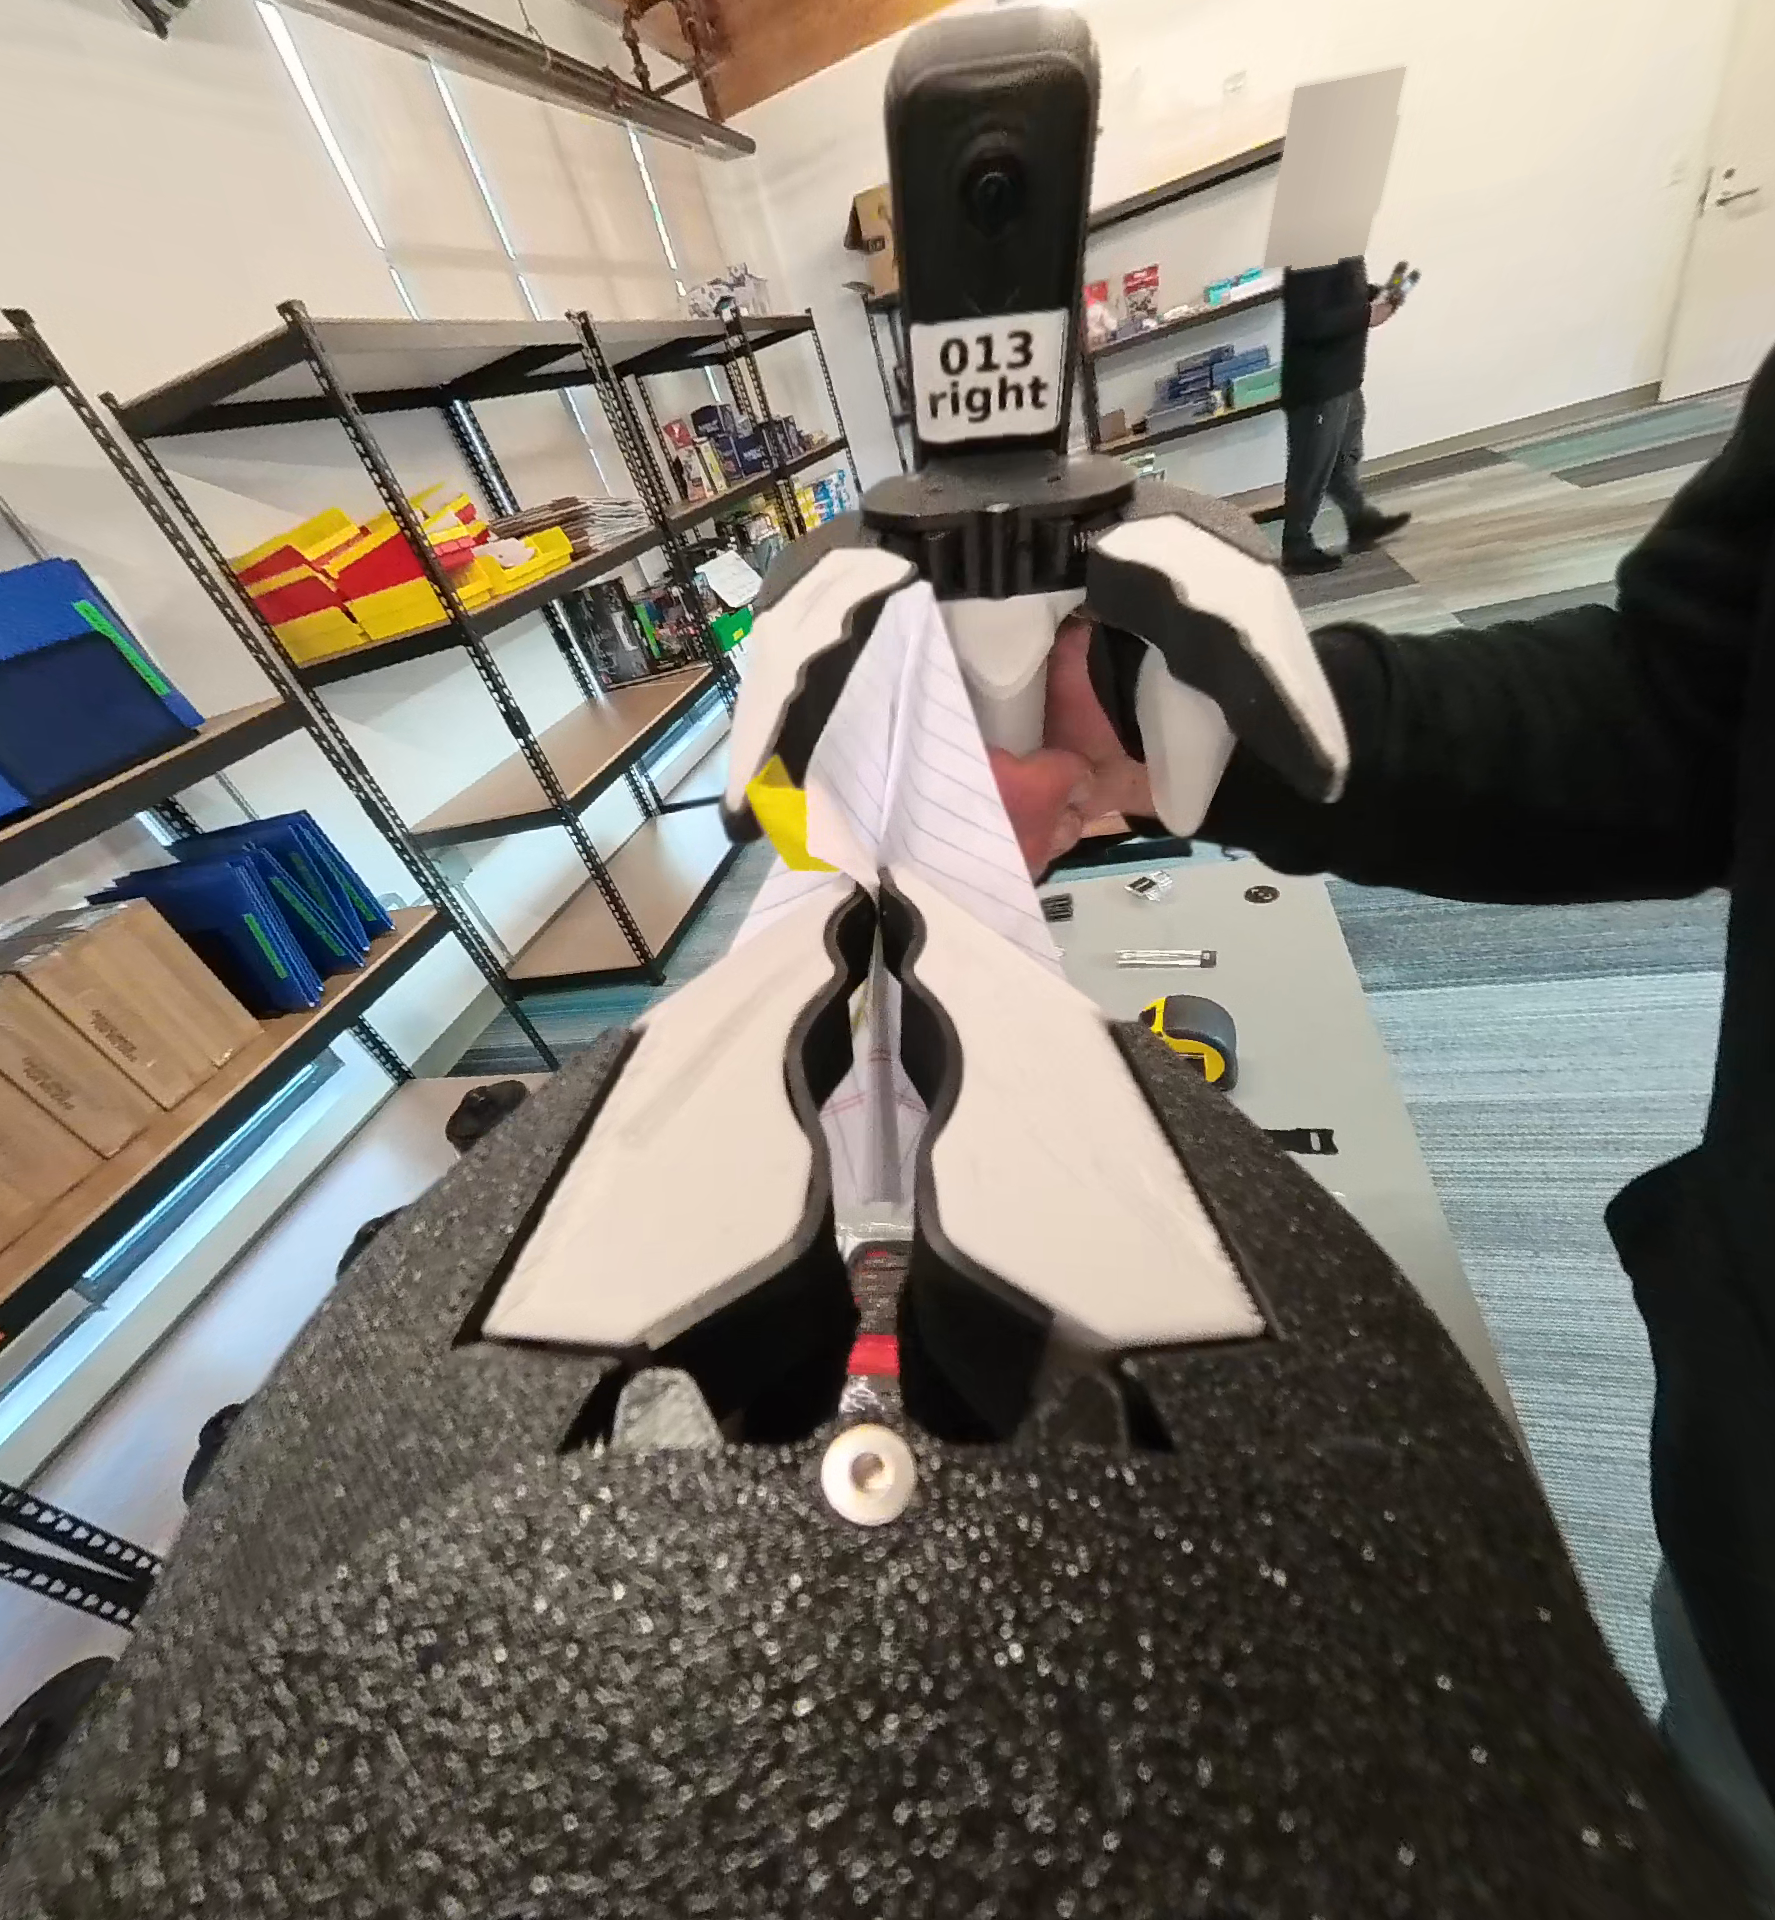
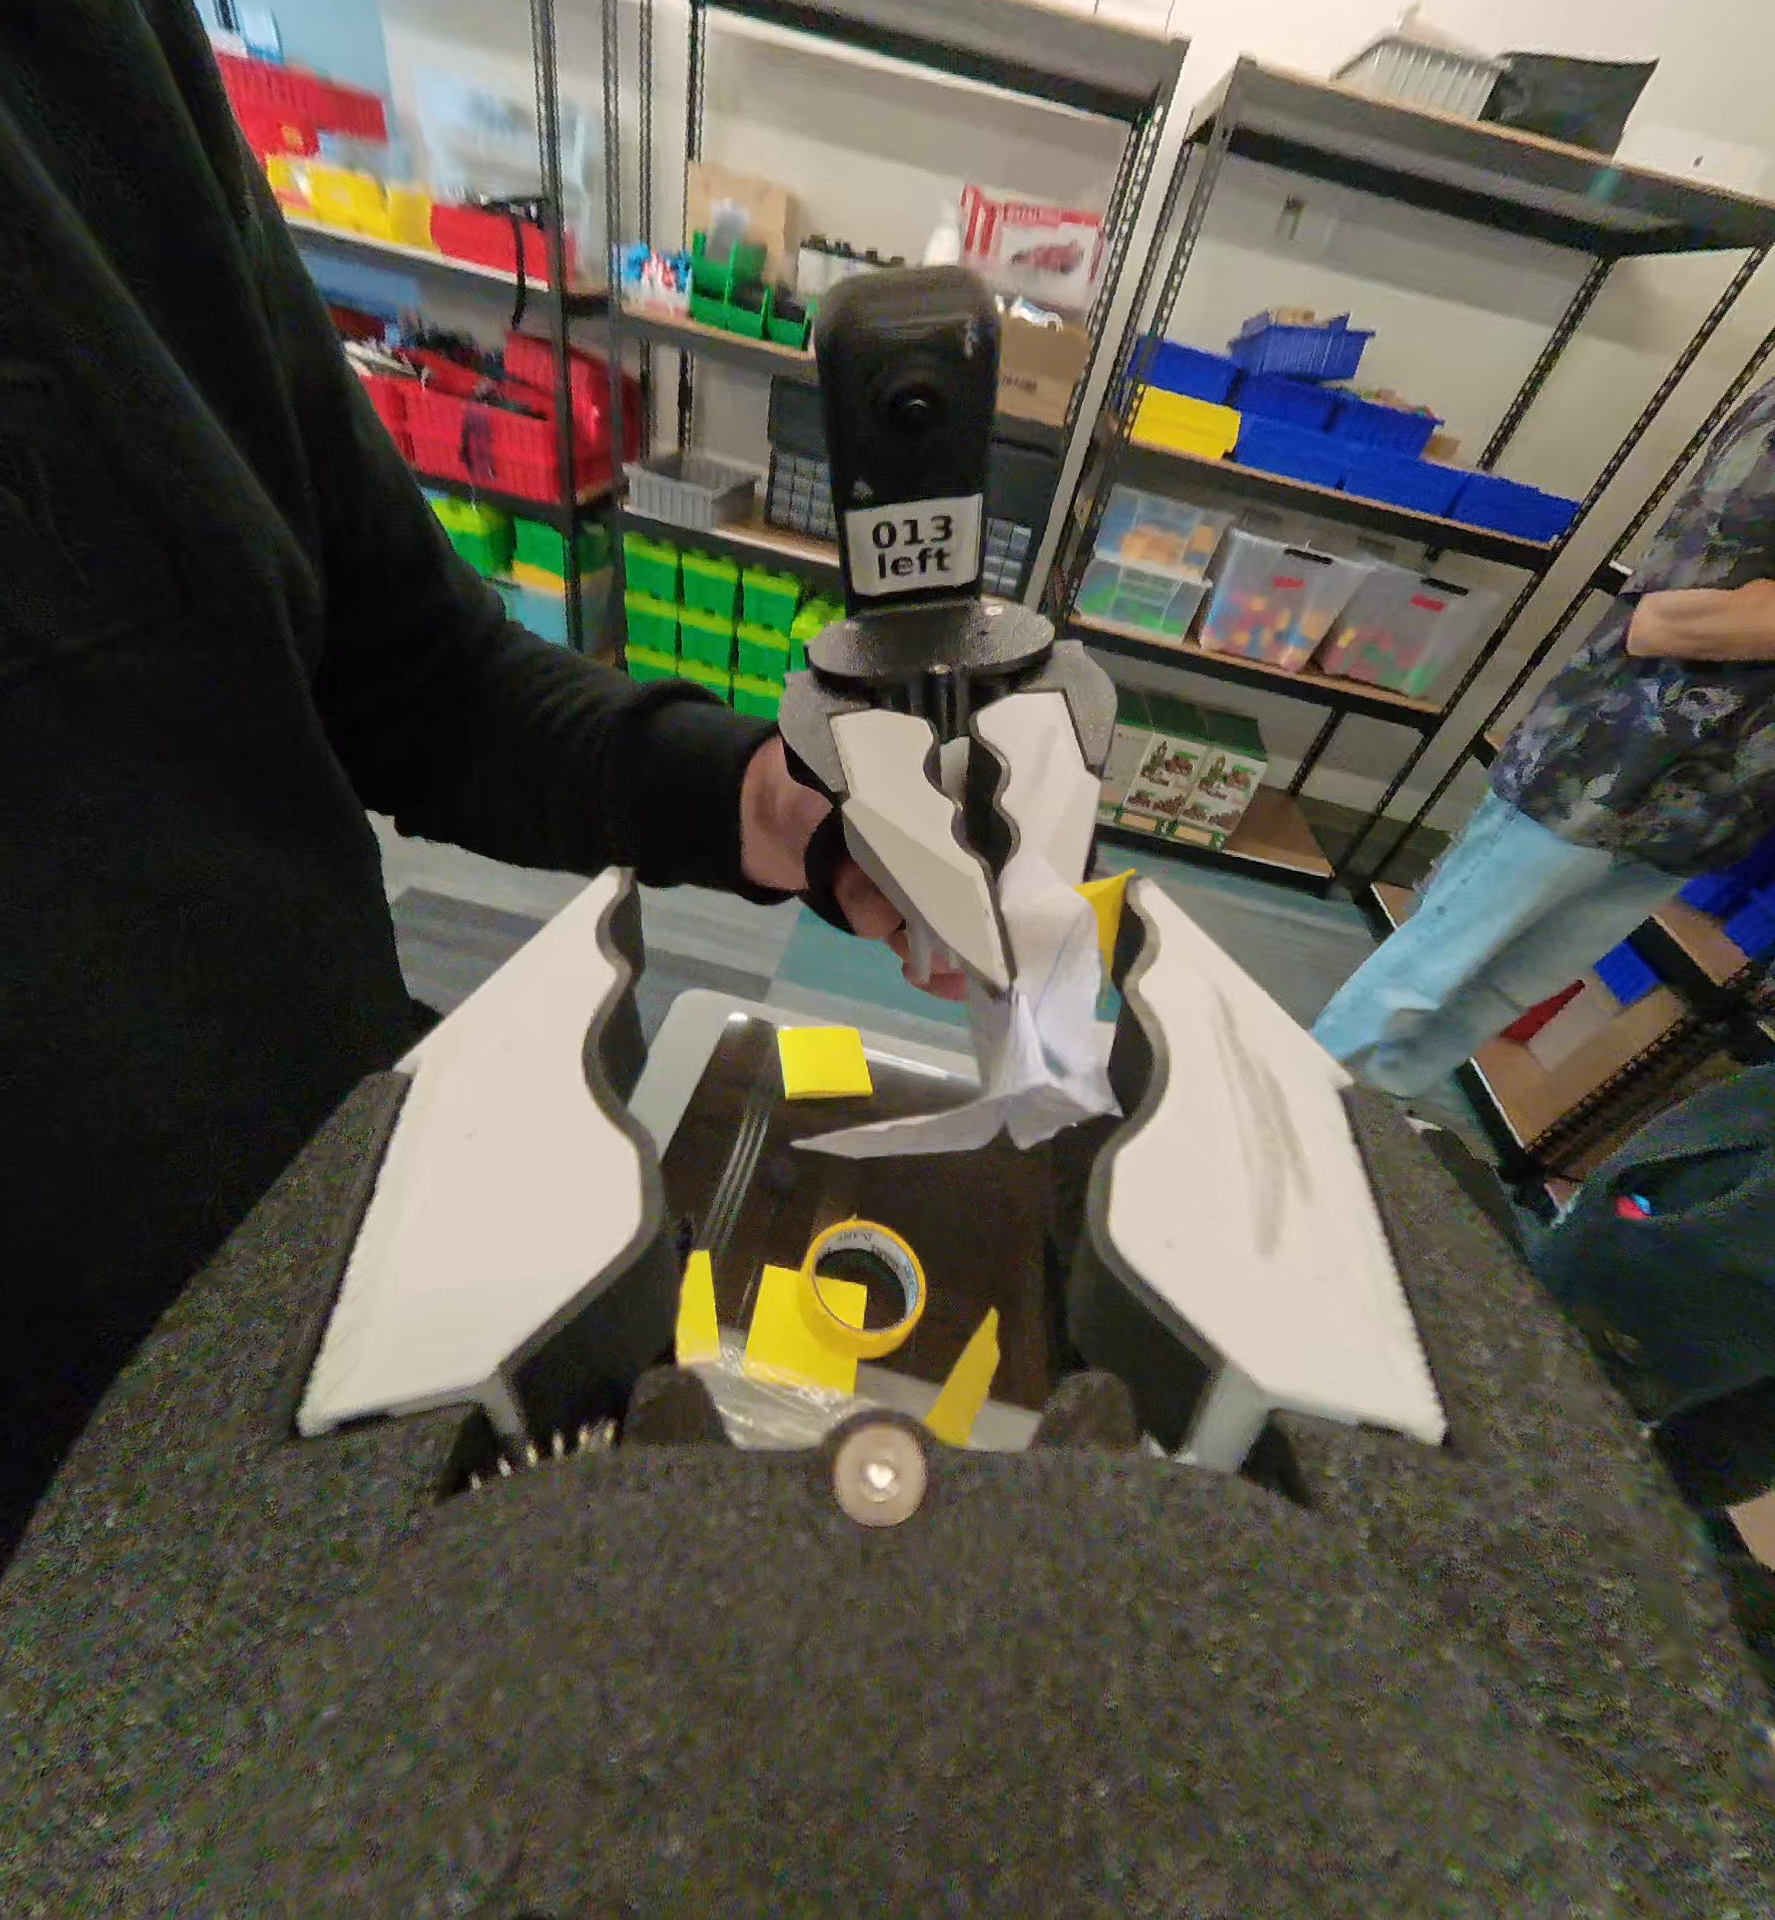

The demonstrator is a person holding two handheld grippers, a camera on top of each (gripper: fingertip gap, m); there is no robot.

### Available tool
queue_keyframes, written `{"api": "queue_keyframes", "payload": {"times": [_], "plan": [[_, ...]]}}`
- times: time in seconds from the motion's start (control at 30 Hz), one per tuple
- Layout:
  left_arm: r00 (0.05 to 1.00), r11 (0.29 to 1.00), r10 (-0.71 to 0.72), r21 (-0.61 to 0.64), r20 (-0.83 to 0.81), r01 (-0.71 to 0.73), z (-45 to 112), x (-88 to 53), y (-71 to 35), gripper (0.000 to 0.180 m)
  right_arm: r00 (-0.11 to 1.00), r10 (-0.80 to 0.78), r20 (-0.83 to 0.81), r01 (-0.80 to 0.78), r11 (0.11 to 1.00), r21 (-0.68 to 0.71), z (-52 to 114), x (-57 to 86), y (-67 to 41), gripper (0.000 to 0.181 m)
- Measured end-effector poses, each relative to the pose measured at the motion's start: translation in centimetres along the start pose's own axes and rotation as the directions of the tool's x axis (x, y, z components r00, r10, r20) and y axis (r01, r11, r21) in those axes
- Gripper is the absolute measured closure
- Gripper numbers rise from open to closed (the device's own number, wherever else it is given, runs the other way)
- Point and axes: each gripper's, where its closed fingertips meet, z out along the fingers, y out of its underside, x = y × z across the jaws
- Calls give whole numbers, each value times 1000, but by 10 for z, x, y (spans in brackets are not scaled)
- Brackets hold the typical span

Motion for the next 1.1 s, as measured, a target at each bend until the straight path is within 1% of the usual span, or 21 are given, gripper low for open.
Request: {"api": "queue_keyframes", "payload": {"times": [0.2, 0.27, 0.47, 0.5, 0.53, 0.57, 0.67, 0.73, 0.77, 0.8, 0.83, 0.9, 0.97, 1.07, 1.1], "plan": [[999, 999, -34, -5, -32, 34, -4, 3, 0, 180, 998, -57, -4, 57, 995, -79, 1, 1, 6, 93], [998, 999, -38, -6, -44, 38, -4, 5, -1, 180, 998, -59, 13, 59, 995, -76, 1, -1, 4, 94], [994, 997, -68, 13, -85, 70, -9, 8, -5, 180, 995, -82, 49, 88, 988, -126, 2, -4, 7, 91], [993, 997, -69, 14, -93, 71, -9, 9, -7, 180, 995, -89, 49, 95, 986, -135, 2, -4, 7, 90], [992, 997, -67, 20, -108, 70, -10, 12, -9, 180, 995, -98, 31, 102, 982, -162, 4, -1, 9, 81], [990, 997, -72, 26, -123, 75, -10, 14, -10, 180, 994, -113, -5, 109, 974, -200, 5, 6, 14, 61], [990, 998, -66, 13, -126, 68, -10, 16, -10, 180, 992, -125, 6, 123, 966, -228, 4, 7, 19, 63], [989, 996, -79, 22, -121, 82, -11, 14, -11, 180, 992, -127, -23, 118, 963, -241, 1, 13, 18, 61], [990, 995, -89, 27, -111, 93, -12, 11, -12, 180, 991, -129, -40, 117, 968, -224, -2, 15, 12, 64], [989, 994, -99, 25, -107, 102, -12, 10, -10, 180, 989, -138, -50, 124, 968, -219, -7, 15, 9, 75], [990, 994, -100, 23, -98, 103, -12, 8, -9, 180, 987, -150, -54, 135, 968, -212, -11, 13, 5, 91], [990, 994, -104, 17, -97, 106, -13, 7, -10, 180, 986, -145, -88, 128, 975, -179, -16, 12, -5, 116], [987, 992, -121, 23, -110, 124, -13, 7, -13, 180, 979, -170, -112, 143, 966, -213, -17, 14, -2, 119], [981, 989, -139, 25, -132, 143, -12, 6, -16, 180, 977, -183, -109, 156, 964, -217, -17, 11, -1, 135], [977, 987, -151, 28, -148, 157, -10, 5, -17, 180, 977, -179, -113, 152, 965, -213, -18, 12, -2, 144]]}}
